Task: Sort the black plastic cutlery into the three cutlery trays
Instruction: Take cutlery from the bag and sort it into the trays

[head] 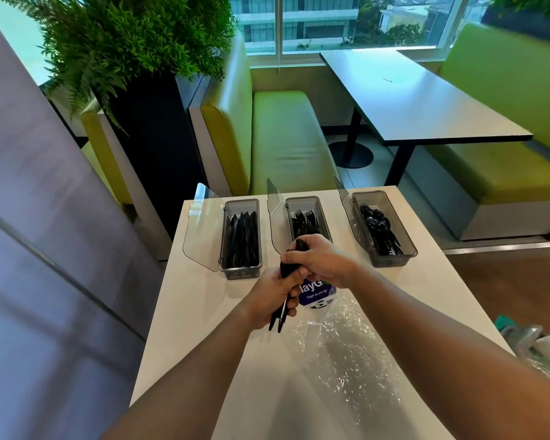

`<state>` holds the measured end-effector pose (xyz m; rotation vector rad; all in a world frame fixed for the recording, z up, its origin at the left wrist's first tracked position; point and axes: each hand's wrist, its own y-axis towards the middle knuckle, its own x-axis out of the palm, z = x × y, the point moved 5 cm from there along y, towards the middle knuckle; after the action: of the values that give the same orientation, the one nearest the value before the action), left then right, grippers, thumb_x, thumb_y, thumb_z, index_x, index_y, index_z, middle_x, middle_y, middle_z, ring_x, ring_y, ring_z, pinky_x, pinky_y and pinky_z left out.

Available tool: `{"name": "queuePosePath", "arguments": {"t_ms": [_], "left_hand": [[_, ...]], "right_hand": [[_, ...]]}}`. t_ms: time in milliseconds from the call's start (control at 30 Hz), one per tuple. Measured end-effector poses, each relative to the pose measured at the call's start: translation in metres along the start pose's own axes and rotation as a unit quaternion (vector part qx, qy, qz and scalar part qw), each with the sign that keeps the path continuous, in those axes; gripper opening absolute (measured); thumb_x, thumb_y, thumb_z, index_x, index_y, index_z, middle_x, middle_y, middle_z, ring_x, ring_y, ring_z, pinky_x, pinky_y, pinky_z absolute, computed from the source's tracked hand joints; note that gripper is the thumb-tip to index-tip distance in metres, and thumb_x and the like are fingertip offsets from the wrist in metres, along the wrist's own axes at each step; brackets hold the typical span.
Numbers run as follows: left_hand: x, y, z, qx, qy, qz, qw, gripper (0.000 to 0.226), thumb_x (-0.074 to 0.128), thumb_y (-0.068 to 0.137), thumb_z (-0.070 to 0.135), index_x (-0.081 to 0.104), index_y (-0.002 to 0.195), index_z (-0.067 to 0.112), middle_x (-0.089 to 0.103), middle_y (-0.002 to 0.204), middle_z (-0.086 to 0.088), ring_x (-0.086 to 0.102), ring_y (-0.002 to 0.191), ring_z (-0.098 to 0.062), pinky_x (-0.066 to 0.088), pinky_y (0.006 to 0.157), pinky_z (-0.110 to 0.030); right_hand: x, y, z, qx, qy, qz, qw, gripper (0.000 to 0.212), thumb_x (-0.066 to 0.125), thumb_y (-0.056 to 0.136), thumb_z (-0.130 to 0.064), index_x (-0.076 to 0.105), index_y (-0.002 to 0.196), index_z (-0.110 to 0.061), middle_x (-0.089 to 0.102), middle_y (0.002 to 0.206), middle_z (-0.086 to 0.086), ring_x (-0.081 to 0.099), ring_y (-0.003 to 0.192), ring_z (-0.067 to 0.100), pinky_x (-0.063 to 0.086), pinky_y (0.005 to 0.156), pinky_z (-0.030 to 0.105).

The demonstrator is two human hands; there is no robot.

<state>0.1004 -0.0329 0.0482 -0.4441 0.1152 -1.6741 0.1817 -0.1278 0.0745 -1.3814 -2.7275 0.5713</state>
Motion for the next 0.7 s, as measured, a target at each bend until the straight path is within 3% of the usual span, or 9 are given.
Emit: {"name": "queuePosePath", "arguments": {"t_ms": [133,200,333,467,567,700], "left_hand": [[0.002,0.004,-0.006,-0.008,0.043,-0.013,0.999,0.020,0.062,0.099,0.030,0.059,0.101,0.010,0.052,0.071,-0.002,0.053,0.057,-0.016,0.052,0.052,-0.033],[0.003,0.004,-0.012,-0.028,0.063,-0.017,0.997,0.020,0.060,0.101,0.030,0.058,0.105,0.011,0.054,0.072,-0.002,0.054,0.057,-0.016,0.053,0.052,-0.033],[0.005,0.008,-0.017,-0.040,0.066,0.006,0.997,0.022,0.049,0.106,0.031,0.054,0.095,0.012,0.043,0.065,-0.001,0.037,0.048,-0.013,0.032,0.044,-0.025],[0.007,0.018,-0.013,-0.021,0.055,0.040,0.997,0.024,0.045,0.107,0.026,0.050,0.091,0.009,0.039,0.062,-0.002,0.031,0.044,-0.012,0.023,0.046,-0.024],[0.007,0.029,-0.007,-0.005,0.075,0.051,0.996,0.022,0.049,0.105,0.022,0.055,0.090,0.007,0.046,0.061,-0.005,0.038,0.044,-0.014,0.027,0.045,-0.024],[0.009,0.038,0.001,0.003,0.080,0.043,0.996,0.031,0.059,0.101,0.029,0.063,0.107,-0.001,0.067,0.075,-0.009,0.061,0.055,-0.019,0.047,0.046,-0.027]], "right_hand": [[-0.008,0.005,0.011,0.013,0.047,0.065,0.997,0.015,0.070,0.090,-0.016,0.063,0.097,-0.005,0.064,0.081,0.014,0.061,0.069,0.028,0.051,0.057,0.036],[-0.013,0.005,0.017,0.026,0.047,0.087,0.995,0.017,0.070,0.091,-0.017,0.063,0.099,-0.004,0.064,0.082,0.015,0.059,0.064,0.026,0.049,0.053,0.031],[-0.016,0.000,0.031,0.041,0.117,0.090,0.988,0.034,0.075,0.091,-0.026,0.063,0.106,0.002,0.059,0.061,0.005,0.046,0.045,0.015,0.038,0.040,0.024],[-0.005,-0.001,0.045,0.070,0.126,0.014,0.989,0.054,0.083,0.078,-0.045,0.067,0.098,0.003,0.058,0.065,0.011,0.058,0.055,0.023,0.045,0.056,0.033],[-0.009,0.003,0.043,0.069,0.144,-0.002,0.987,0.039,0.070,0.094,-0.030,0.067,0.102,0.008,0.058,0.068,0.014,0.060,0.054,0.023,0.051,0.057,0.033],[-0.029,0.022,0.023,0.048,0.242,0.060,0.967,0.019,0.060,0.101,-0.020,0.064,0.090,-0.004,0.071,0.080,0.013,0.067,0.066,0.025,0.056,0.062,0.039]]}}
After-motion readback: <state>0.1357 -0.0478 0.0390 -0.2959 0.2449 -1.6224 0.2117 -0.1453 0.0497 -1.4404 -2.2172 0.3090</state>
